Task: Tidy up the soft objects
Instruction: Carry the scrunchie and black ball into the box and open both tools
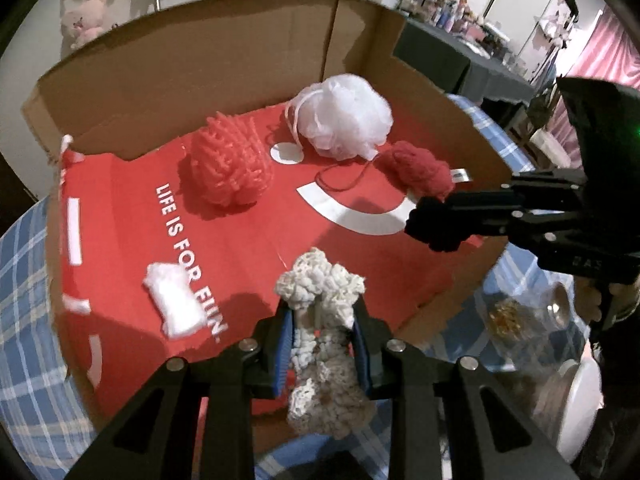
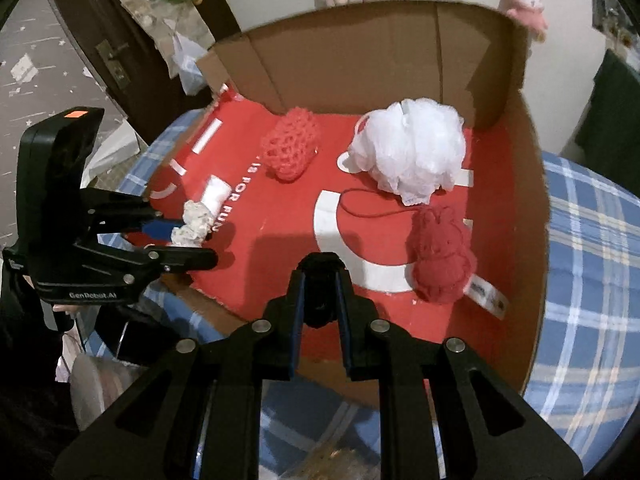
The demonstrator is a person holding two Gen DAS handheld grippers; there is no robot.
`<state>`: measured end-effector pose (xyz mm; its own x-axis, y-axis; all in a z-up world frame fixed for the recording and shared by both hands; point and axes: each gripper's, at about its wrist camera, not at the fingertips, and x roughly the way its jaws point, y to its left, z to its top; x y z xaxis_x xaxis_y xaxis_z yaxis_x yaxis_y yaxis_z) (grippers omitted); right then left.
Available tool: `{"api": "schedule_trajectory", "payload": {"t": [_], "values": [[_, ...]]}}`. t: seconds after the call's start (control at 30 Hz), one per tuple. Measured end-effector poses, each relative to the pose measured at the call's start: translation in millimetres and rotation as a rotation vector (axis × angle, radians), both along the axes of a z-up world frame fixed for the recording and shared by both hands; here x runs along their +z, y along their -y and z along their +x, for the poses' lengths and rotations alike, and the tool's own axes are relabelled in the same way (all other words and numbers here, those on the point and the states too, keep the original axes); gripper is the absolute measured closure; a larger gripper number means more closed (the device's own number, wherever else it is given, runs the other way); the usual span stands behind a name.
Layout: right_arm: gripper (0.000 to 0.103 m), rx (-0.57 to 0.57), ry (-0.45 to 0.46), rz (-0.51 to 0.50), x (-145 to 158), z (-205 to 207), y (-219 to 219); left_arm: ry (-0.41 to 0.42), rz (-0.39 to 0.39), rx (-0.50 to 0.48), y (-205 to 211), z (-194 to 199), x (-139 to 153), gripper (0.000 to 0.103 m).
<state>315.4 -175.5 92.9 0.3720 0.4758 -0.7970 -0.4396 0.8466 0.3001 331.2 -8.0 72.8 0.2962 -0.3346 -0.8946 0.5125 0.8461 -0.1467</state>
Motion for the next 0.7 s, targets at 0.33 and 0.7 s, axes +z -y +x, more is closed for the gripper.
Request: {"api": "schedule_trajectory", "payload": {"t": [0.33,0.7], "values": [[0.088,0.052,-0.096,-0.115,-19,29,-13,-0.018,0.068,-0.009,10,26,-18,0.074],[0.087,0.08,-0.12,-0.167,-23,39,-25,-0.009,0.09,-0.004,9,29,-26,0.059]]}}
